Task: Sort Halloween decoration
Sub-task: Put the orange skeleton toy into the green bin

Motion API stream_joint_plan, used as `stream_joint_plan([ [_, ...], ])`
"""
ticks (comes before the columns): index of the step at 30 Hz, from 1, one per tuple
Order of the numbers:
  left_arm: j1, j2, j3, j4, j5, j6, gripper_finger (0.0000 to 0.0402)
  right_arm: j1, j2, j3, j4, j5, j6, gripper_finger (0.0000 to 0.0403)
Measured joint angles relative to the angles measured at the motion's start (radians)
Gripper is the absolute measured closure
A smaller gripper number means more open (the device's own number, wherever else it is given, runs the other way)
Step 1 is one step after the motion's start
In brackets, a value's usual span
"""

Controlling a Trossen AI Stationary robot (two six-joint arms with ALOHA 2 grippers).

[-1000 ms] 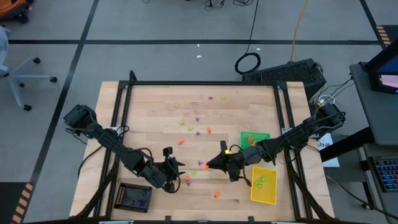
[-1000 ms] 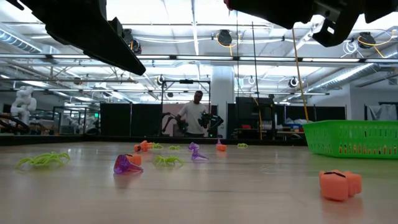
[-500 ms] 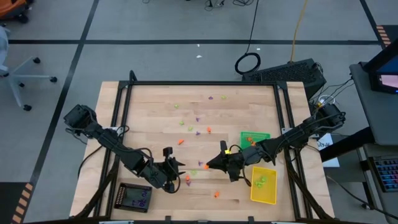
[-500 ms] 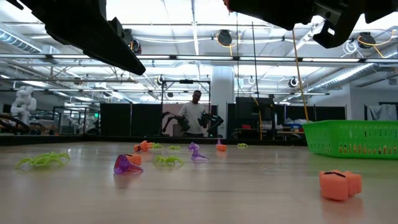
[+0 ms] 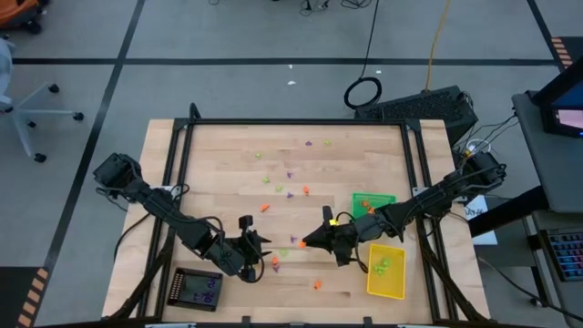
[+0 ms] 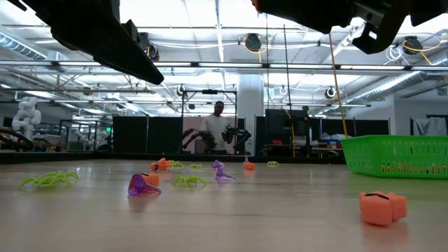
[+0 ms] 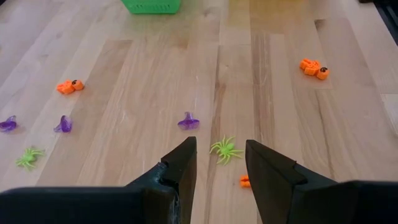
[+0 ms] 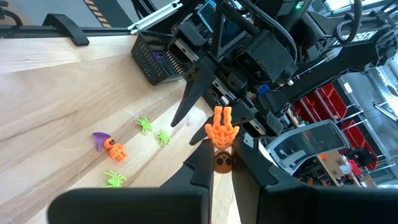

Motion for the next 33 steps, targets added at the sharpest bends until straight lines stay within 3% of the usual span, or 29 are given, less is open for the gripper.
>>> stream_joint_plan([
  [15, 0.0, 0.0, 0.0, 0.0, 0.0, 0.001, 0.0265, 0.0, 0.0, 0.0, 0.001, 0.0, 0.102, 0.038],
  [33, 0.0, 0.0, 0.0, 0.0, 0.0, 0.003, 0.0265, -0.001, 0.0, 0.0, 0.003, 0.0, 0.497, 0.038],
])
